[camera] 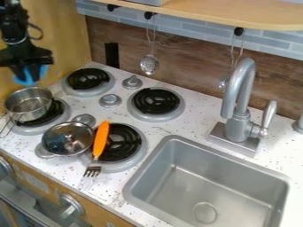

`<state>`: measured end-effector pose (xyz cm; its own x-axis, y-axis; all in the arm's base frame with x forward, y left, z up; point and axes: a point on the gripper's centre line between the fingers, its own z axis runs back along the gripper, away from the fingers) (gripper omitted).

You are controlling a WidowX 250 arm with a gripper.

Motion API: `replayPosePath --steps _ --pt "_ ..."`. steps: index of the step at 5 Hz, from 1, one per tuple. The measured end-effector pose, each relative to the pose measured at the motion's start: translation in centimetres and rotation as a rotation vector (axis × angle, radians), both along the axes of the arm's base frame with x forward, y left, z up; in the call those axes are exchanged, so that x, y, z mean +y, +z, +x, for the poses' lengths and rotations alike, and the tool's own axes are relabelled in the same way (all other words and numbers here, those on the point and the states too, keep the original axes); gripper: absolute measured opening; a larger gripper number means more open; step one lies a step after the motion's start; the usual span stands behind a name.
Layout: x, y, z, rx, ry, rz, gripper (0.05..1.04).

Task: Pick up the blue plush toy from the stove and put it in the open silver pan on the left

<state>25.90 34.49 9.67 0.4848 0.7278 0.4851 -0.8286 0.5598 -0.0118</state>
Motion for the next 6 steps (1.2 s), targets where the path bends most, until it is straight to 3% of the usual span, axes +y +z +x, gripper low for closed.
replayPosePath --steps 1,2,3,4,6 --pt "1.0 -1.3 -1.8 0.027 0.089 -0.026 0.328" --pt "1.4 -1.9 -2.5 0.044 0.120 -0.029 0.328" --pt "1.5 -3.6 -2.9 0.090 0.132 -0.049 0.328" --pt "1.5 -3.6 -2.7 0.078 0.119 -0.051 0.328" --pt "1.7 -5.8 -1.4 0.057 0.083 -0.099 0.359"
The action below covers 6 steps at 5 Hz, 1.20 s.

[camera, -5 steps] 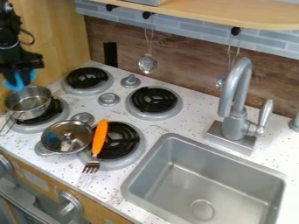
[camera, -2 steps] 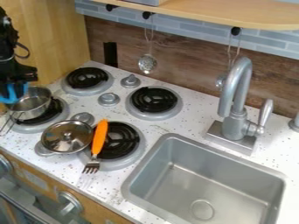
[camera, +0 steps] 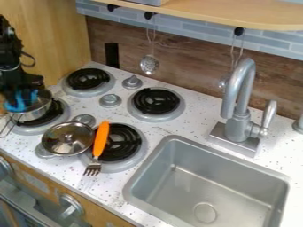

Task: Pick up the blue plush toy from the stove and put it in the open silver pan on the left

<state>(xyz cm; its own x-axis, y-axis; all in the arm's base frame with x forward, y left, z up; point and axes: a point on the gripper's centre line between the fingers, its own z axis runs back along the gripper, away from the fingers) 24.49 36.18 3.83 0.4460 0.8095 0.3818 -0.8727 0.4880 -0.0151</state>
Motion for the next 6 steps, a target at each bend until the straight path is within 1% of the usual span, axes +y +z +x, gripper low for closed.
replayPosePath --steps 1,2,3,4,5,6 --pt "0.6 -0.5 0.2 0.022 0.006 -0.014 0.662" --pt "0.6 -0.5 0.2 0.023 -0.004 -0.017 0.948" --pt "0.4 -0.5 0.6 0.000 -0.013 -0.023 1.007" --pt "-0.3 0.9 0.9 -0.043 -0.062 -0.002 1.003" --pt "-1.6 5.0 1.2 -0.132 -0.131 0.066 1.002" --pt "-2.7 7.5 0.9 -0.165 -0.179 0.121 1.002"
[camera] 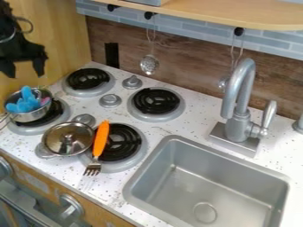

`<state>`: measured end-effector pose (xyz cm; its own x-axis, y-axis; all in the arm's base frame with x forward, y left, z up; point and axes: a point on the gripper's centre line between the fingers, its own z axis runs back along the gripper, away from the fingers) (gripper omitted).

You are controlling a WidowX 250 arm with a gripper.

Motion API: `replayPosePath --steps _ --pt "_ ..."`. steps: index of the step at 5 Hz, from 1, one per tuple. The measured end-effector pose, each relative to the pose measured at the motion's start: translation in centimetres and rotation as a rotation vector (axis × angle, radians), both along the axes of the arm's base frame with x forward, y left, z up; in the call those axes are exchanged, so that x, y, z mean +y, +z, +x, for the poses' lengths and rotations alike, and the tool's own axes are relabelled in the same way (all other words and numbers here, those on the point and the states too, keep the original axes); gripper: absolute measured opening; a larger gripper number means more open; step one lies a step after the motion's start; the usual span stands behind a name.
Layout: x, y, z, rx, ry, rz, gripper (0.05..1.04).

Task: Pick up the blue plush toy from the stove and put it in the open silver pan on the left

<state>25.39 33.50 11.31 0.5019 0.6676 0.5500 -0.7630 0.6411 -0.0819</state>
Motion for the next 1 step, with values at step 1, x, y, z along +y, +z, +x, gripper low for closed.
replayPosePath --steps 1 --pt "-0.70 0.65 -0.46 0.020 -0.050 0.026 1.002"
